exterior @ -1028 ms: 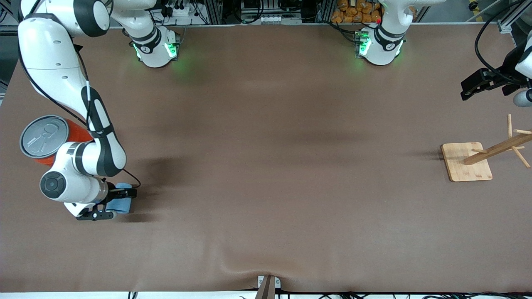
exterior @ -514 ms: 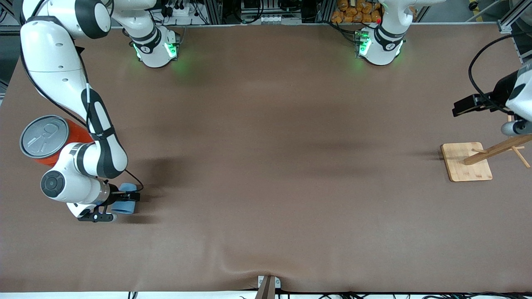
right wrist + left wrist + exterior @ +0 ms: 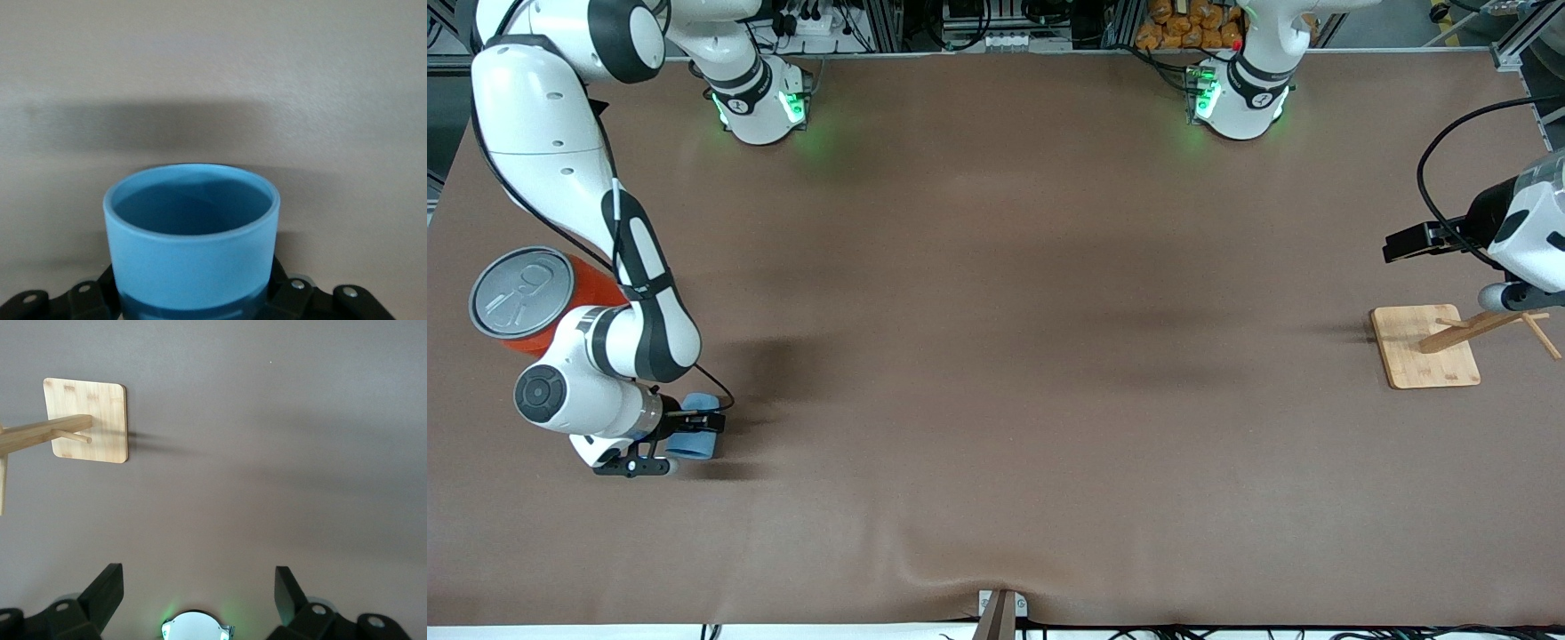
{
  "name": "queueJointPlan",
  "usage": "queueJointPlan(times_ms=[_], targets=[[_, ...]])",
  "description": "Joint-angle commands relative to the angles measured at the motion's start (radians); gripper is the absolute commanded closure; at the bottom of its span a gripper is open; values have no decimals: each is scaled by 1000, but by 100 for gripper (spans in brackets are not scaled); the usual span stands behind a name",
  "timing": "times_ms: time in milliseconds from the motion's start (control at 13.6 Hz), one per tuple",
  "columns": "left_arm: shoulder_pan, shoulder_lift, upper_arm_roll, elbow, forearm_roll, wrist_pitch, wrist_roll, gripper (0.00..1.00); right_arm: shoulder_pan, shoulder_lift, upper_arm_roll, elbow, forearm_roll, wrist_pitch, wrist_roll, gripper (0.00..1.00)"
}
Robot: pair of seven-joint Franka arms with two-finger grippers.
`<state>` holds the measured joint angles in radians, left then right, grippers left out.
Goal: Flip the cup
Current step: 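Lift the blue cup with the right gripper and turn it, then carry the blue cup with the right gripper toward the table middle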
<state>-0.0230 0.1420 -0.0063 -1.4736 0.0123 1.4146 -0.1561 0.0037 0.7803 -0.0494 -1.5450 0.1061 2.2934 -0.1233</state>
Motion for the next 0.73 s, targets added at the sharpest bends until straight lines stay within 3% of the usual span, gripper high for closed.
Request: queueJointPlan(times_ms=[0,294,661], targets=[[8,2,-1,13,-11,-3,10,0,45,-28,-1,19,3,-9,-82,46],[-4,-2,-11,27,-11,-3,13,0,139,-91,2,54,-40,-8,-374,46],[-12,-2,-12,42,-6,-2,12,0,373,-104,3,97,-97,-8,-648,44]])
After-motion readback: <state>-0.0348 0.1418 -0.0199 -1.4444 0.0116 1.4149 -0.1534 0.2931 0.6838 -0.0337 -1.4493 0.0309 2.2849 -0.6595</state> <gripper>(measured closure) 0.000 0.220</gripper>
